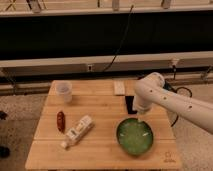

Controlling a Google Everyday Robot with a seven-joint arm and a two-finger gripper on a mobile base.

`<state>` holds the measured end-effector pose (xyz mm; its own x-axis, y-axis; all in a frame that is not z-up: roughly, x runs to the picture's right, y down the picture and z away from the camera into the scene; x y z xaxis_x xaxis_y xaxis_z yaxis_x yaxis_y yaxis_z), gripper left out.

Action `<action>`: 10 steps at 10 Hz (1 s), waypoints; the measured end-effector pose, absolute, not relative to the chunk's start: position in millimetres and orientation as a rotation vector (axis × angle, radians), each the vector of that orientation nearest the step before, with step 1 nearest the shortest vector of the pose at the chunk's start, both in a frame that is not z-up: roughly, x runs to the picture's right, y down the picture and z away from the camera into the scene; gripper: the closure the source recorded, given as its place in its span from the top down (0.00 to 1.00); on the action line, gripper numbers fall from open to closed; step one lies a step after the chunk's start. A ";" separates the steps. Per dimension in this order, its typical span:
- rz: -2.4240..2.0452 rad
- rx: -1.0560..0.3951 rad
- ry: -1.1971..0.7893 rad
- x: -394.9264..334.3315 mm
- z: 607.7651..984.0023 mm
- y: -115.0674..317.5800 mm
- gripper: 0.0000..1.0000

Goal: Drag the ceramic bowl in a circle

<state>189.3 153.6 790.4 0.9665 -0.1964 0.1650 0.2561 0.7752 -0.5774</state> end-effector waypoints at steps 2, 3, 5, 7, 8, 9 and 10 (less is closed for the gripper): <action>-0.226 -0.651 -0.103 190.0 795.3 160.4 0.80; -0.218 -0.656 -0.109 189.1 799.3 164.1 0.80; -0.195 -0.670 -0.120 193.4 809.1 174.6 0.80; -0.174 -0.680 -0.130 198.1 813.8 180.7 0.79; -0.165 -0.685 -0.132 200.5 815.2 183.5 0.72; -0.162 -0.686 -0.135 201.1 815.8 184.4 0.62; -0.160 -0.688 -0.136 201.9 816.4 185.3 0.54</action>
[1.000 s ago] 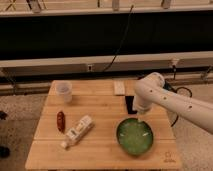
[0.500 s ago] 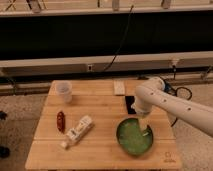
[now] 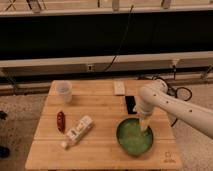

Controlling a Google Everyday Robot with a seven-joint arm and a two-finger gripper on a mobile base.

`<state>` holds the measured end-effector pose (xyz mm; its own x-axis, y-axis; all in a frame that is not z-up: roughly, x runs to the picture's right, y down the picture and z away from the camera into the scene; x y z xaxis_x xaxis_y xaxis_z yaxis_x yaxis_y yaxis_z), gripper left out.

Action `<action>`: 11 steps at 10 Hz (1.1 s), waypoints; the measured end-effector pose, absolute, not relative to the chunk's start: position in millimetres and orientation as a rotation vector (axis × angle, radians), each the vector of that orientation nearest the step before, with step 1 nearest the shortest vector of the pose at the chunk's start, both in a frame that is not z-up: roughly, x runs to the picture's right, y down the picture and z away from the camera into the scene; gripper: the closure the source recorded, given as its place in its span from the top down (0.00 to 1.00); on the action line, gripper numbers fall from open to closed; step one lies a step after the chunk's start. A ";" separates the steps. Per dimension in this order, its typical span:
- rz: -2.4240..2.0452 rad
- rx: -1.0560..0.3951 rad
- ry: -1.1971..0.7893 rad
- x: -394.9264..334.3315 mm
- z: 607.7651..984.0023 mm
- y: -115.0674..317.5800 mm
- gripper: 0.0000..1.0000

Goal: Drag the ceramic bowl in a circle

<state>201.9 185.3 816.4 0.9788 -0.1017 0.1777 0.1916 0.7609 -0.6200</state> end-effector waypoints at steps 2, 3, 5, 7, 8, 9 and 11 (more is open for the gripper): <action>-0.151 -0.707 -0.138 206.1 818.8 190.1 0.32; -0.147 -0.715 -0.138 207.7 820.0 191.7 0.24; -0.142 -0.727 -0.142 209.0 821.8 194.7 0.04; -0.142 -0.728 -0.144 210.8 821.7 195.3 0.00; -0.149 -0.727 -0.144 212.8 821.1 195.9 0.00; -0.170 -0.721 -0.148 207.4 822.7 192.4 0.00; -0.209 -0.706 -0.160 179.7 828.2 182.2 0.00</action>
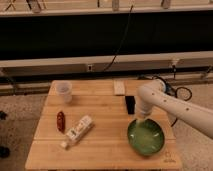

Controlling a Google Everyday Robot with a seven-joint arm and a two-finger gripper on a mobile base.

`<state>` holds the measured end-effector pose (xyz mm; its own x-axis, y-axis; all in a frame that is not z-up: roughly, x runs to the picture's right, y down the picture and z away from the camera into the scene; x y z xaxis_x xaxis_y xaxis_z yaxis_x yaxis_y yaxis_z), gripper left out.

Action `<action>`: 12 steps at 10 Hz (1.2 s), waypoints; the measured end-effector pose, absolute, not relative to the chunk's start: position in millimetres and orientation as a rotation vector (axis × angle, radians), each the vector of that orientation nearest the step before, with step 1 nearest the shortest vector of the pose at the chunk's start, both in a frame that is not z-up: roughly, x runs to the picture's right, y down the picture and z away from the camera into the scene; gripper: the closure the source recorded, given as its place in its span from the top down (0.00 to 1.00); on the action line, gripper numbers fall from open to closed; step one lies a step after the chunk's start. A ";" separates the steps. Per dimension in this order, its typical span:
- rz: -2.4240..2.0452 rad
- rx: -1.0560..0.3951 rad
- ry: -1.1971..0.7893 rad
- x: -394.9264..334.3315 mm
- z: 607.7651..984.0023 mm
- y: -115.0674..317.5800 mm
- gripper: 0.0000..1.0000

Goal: Drag the ceramic bowl in a circle

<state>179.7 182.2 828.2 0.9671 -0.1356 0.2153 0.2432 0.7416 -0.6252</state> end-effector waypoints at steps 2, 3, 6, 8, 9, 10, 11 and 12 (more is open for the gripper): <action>-0.237 -0.696 -0.169 145.4 833.0 173.1 0.00; -0.245 -0.692 -0.171 139.8 835.1 168.6 0.00; -0.252 -0.682 -0.173 122.5 846.6 148.4 0.00; -0.213 -0.682 -0.169 105.0 837.9 153.8 0.00; -0.194 -0.679 -0.168 103.6 833.8 156.4 0.00; -0.181 -0.678 -0.167 106.2 829.6 159.3 0.00; -0.174 -0.677 -0.170 109.0 828.8 158.8 0.00; -0.161 -0.673 -0.169 107.8 830.0 155.1 0.00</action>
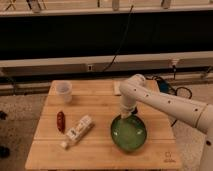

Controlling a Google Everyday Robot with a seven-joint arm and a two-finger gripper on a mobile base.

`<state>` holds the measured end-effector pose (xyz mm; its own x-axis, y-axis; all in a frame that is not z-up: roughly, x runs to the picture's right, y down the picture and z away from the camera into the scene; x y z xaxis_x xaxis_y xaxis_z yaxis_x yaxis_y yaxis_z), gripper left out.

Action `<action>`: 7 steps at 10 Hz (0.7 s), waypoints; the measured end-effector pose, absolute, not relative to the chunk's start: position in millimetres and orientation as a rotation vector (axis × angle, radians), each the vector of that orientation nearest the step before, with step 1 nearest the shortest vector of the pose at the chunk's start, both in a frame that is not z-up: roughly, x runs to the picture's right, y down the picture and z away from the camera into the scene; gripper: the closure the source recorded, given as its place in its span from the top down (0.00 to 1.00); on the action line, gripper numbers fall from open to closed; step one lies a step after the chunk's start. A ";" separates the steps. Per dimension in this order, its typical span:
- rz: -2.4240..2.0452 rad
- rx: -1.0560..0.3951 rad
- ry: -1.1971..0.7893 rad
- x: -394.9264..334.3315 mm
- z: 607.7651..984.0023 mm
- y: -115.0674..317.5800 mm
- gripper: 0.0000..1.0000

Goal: Drag the ceramic bowl in a circle

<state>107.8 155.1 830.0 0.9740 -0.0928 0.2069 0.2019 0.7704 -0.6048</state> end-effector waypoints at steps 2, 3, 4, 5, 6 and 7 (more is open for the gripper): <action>-0.120 -0.665 -0.161 120.6 833.4 146.0 0.00; -0.102 -0.664 -0.155 131.3 834.4 142.5 0.00; -0.092 -0.664 -0.154 135.7 833.9 142.2 0.00; -0.076 -0.665 -0.152 137.0 832.5 142.7 0.00; -0.059 -0.665 -0.151 132.5 830.4 144.2 0.00; -0.054 -0.664 -0.151 127.4 827.9 146.1 0.00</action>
<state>127.4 146.1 827.9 0.9876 -0.0018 0.1568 0.0982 0.7865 -0.6097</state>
